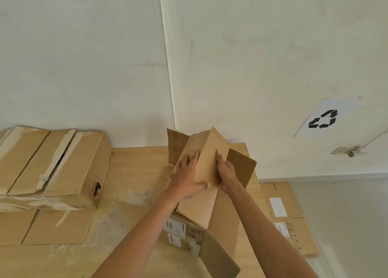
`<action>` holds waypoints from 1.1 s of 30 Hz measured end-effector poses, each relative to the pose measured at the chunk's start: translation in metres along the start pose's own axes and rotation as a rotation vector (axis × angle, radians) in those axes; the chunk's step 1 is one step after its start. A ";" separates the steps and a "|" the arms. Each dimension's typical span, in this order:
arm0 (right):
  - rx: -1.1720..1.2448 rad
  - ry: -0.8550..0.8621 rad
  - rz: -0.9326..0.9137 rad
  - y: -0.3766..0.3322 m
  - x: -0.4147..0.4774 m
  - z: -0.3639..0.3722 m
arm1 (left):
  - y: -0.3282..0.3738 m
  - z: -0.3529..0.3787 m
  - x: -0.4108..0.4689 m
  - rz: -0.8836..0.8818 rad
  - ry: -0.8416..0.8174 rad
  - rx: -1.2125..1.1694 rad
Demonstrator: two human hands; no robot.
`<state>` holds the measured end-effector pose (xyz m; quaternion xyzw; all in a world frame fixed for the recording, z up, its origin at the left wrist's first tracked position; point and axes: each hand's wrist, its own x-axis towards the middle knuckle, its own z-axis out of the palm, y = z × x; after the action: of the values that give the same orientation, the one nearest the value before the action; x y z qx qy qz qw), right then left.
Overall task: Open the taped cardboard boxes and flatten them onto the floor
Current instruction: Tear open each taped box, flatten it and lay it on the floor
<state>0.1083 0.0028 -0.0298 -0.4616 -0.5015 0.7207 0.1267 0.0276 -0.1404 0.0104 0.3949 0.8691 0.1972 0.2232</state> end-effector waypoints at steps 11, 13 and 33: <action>-0.251 -0.057 0.018 0.017 -0.004 -0.060 | 0.007 0.005 0.064 -0.088 0.121 -0.442; -0.232 -0.080 -0.011 0.021 -0.004 -0.057 | -0.010 0.010 0.074 -0.062 0.069 -0.408; -0.827 0.419 0.304 0.147 0.027 -0.097 | -0.185 0.124 0.024 -0.654 -0.128 -0.179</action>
<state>0.2112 0.0105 -0.1744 -0.6764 -0.6363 0.3632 -0.0758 -0.0298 -0.2143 -0.1939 0.0858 0.9131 0.1657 0.3626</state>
